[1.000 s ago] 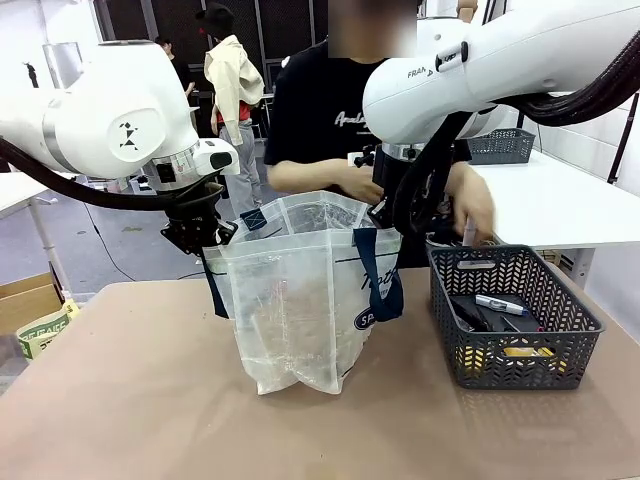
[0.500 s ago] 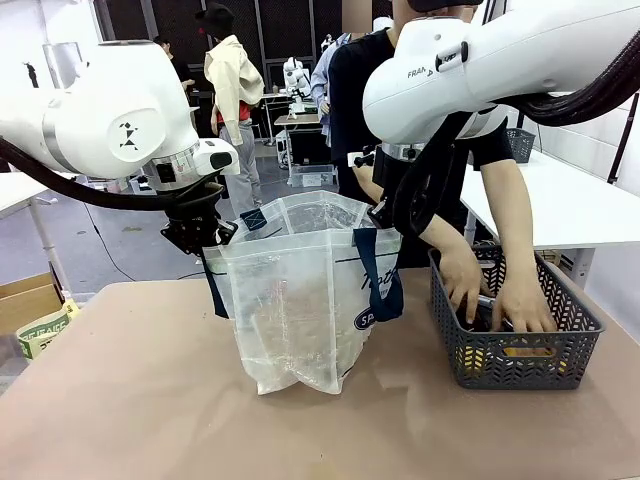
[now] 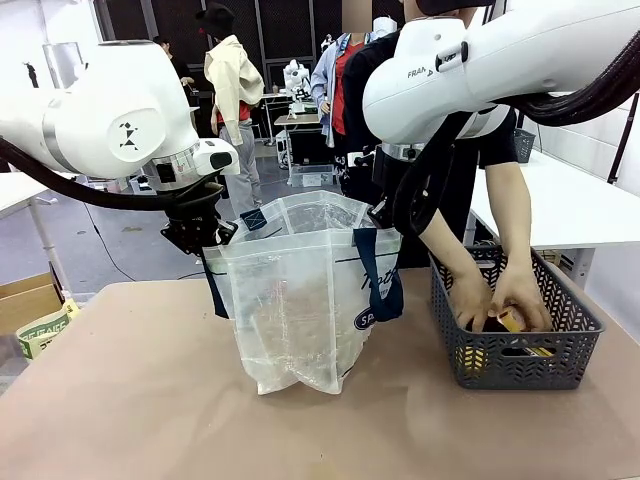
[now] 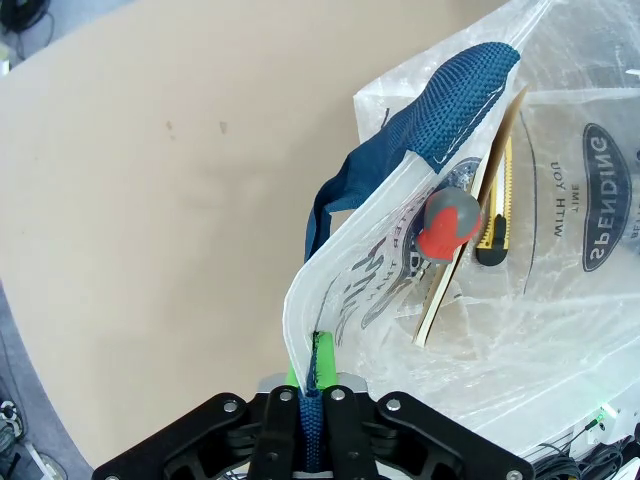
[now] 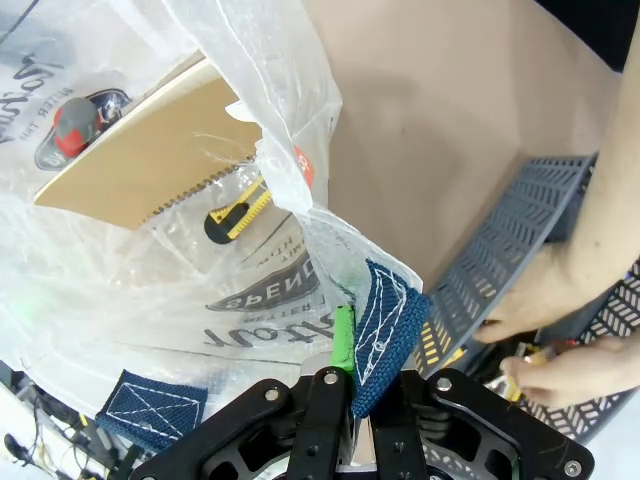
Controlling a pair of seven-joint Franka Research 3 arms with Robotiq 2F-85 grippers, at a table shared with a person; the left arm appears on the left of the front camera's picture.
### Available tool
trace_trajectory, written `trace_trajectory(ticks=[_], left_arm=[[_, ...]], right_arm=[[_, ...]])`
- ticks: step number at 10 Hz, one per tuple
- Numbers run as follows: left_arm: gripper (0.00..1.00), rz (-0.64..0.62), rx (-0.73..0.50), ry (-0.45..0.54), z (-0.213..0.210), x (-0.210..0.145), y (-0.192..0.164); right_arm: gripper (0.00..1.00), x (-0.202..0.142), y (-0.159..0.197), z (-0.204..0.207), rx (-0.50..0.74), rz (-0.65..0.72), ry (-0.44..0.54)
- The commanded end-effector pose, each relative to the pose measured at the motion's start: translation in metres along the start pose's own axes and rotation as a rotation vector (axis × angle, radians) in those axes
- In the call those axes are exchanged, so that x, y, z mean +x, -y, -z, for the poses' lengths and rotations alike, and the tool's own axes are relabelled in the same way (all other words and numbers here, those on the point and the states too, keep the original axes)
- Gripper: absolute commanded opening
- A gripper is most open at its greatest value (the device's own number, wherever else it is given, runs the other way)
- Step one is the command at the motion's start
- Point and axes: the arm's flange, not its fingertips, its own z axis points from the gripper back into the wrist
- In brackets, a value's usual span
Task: Transfer purchased items from the store into the shopping bag.
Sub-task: Move the Reusable shopping bag to the right side of the table.
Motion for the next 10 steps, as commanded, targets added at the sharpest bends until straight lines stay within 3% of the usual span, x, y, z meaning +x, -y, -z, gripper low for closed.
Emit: trace_trajectory(ticks=[1, 10], left_arm=[[0.0, -0.003, 0.003, 0.001, -0.0006, -0.0005, -0.0021], [0.0, -0.003, 0.003, 0.001, -0.0006, -0.0005, -0.0021]], right_arm=[[0.0, -0.002, 0.0021, 0.0005, -0.004, 0.003, 0.0], [0.0, -0.002, 0.0021, 0.0005, -0.004, 0.003, 0.0]])
